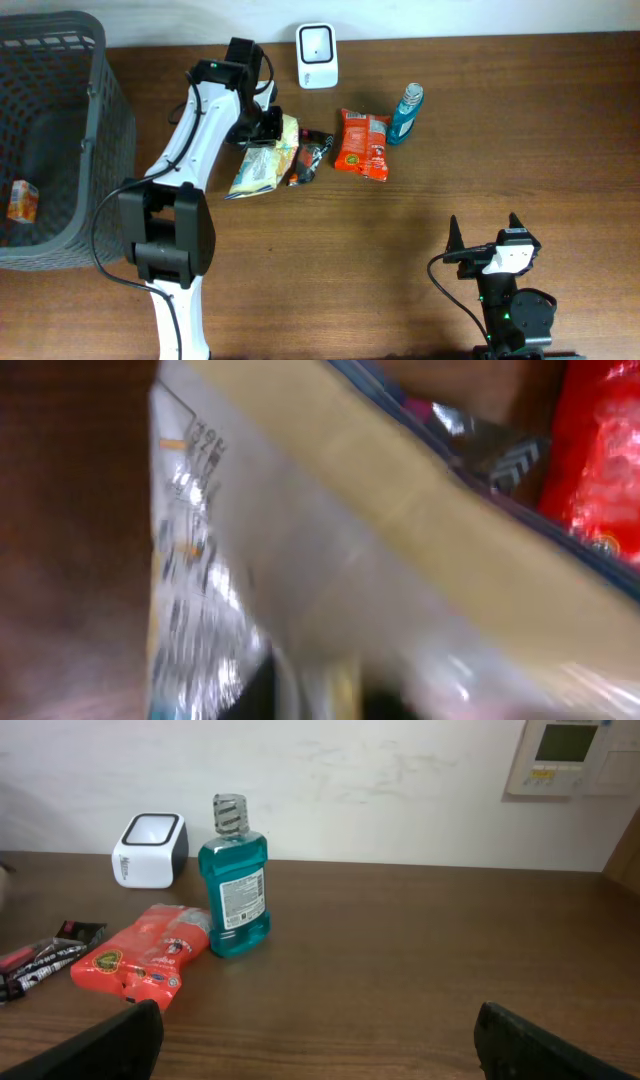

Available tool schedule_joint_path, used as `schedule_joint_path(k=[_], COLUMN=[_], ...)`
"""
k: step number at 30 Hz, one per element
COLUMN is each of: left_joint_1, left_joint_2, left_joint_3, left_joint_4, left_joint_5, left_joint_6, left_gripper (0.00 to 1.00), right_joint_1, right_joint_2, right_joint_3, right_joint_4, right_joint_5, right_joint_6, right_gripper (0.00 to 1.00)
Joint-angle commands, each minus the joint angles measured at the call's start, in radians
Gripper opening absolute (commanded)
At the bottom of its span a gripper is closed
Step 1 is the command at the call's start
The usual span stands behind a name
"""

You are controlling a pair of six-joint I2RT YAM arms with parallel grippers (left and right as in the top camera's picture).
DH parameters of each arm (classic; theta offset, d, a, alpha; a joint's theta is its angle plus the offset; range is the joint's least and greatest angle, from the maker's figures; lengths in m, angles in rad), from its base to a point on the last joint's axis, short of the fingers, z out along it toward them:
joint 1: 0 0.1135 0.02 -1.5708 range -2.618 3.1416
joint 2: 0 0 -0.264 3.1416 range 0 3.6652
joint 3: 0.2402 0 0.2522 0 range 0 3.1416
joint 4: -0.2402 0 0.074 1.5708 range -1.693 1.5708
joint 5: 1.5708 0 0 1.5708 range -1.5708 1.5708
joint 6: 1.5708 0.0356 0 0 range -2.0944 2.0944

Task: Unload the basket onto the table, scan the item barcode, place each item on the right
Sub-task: 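Place the yellow-white bag on the table left of the dark packet, then reach the left gripper into the basket and grasp the small orange-white packet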

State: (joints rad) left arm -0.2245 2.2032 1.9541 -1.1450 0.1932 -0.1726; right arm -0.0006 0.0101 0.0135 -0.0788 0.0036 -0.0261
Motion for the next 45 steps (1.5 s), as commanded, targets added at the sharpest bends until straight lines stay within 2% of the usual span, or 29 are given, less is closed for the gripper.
schedule_joint_path(k=[1, 2, 3, 4, 7, 8, 11, 12, 13, 14, 15, 17, 18, 19, 20, 21, 22, 23, 24, 27, 30, 33, 36, 40, 45], left_joint_1=[-0.009, -0.011, -0.011, -0.011, 0.012, 0.033, 0.118, 0.156, 0.183, 0.212, 0.256, 0.336, 0.381, 0.455, 0.546, 0.592, 0.630, 0.658, 0.698, 0.761, 0.827, 0.855, 0.856, 0.856, 0.856], left_joint_2=[-0.009, -0.009, -0.009, -0.009, -0.014, -0.018, -0.021, -0.021, -0.021, -0.021, -0.021, -0.021, -0.025, -0.025, -0.025, -0.025, -0.025, -0.025, -0.025, -0.025, -0.025, -0.025, -0.025, -0.025, -0.025], left_joint_3=[-0.015, -0.015, -0.015, -0.013, 0.115, 0.215, 0.656, 0.820, 0.911, 0.996, 1.090, 1.180, 1.183, 1.175, 1.130, 1.086, 1.042, 0.995, 0.891, 0.662, 0.419, 0.215, 0.089, -0.034, -0.092], left_joint_4=[0.051, 0.062, 0.072, 0.076, 0.005, -0.056, -0.301, -0.349, -0.361, -0.365, -0.375, -0.411, -0.423, -0.448, -0.481, -0.484, -0.481, -0.473, -0.448, -0.360, -0.265, -0.162, -0.061, 0.033, 0.083], left_joint_5=[0.007, 0.024, 0.053, 0.067, 0.080, 0.080, 0.073, 0.048, 0.026, -0.011, -0.117, -0.335, -0.383, -0.388, -0.383, -0.364, -0.341, -0.329, -0.336, -0.377, -0.492, -0.509, -0.508, -0.534, -0.557], left_joint_6=[-0.011, -0.011, -0.010, -0.010, 0.013, 0.032, 0.173, 0.189, 0.189, 0.189, 0.189, 0.180, 0.145, 0.104, 0.071, 0.071, 0.071, 0.072, 0.072, 0.072, 0.084, 0.216, 0.285, 0.296, 0.303], left_gripper=[0.69, 0.82, 0.89, 0.90, 0.86, 0.86, 0.85, 0.84, 0.84, 0.79, 0.74, 0.73, 0.73, 0.72, 0.64, 0.45, 0.40, 0.40, 0.47, 0.50, 0.53, 0.55, 0.56, 0.57, 0.55], right_joint_1=[-0.006, -0.006, -0.006, -0.006, -0.006, -0.006, -0.006, -0.006, -0.006, -0.006, -0.006, -0.006, -0.006, -0.006, -0.006, -0.006, -0.006, -0.006, -0.006, -0.006, -0.006, -0.006, -0.006, -0.006, -0.006], right_joint_2=[-0.007, -0.007, -0.007, -0.007, -0.007, -0.007, -0.007, -0.007, -0.007, -0.007, -0.007, -0.007, -0.007, -0.007, -0.007, -0.007, -0.007, -0.007, -0.007, -0.007, -0.007, -0.007, -0.007, -0.007, -0.007], right_joint_3=[-0.008, -0.008, -0.008, -0.008, -0.008, -0.008, -0.008, -0.008, -0.008, -0.008, -0.008, -0.008, -0.008, -0.008, -0.008, -0.008, -0.008, -0.008, -0.008, -0.008, -0.008, -0.008, -0.008, -0.008, -0.008], right_joint_4=[-0.003, -0.003, -0.003, -0.003, -0.003, -0.003, -0.003, -0.003, -0.003, -0.003, -0.003, -0.003, -0.003, -0.003, -0.003, -0.003, -0.003, -0.003, -0.003, -0.003, -0.003, -0.003, -0.003, -0.003, -0.003], right_joint_5=[0.012, 0.012, 0.012, 0.012, 0.012, 0.012, 0.012, 0.012, 0.012, 0.012, 0.012, 0.012, 0.012, 0.012, 0.012, 0.012, 0.012, 0.012, 0.012, 0.012, 0.012, 0.012, 0.012, 0.012, 0.012], right_joint_6=[0.009, 0.009, 0.009, 0.009, 0.009, 0.009, 0.009, 0.009, 0.009, 0.009, 0.009, 0.009, 0.009, 0.009, 0.009, 0.009, 0.009, 0.009, 0.009, 0.009, 0.009, 0.009, 0.009, 0.009, 0.009], right_gripper=[0.98, 0.98, 0.98, 0.98, 0.98, 0.98, 0.98, 0.98, 0.98, 0.98, 0.98, 0.98, 0.98, 0.98, 0.98, 0.98, 0.98, 0.98, 0.98, 0.98, 0.98, 0.98, 0.98, 0.98, 0.98])
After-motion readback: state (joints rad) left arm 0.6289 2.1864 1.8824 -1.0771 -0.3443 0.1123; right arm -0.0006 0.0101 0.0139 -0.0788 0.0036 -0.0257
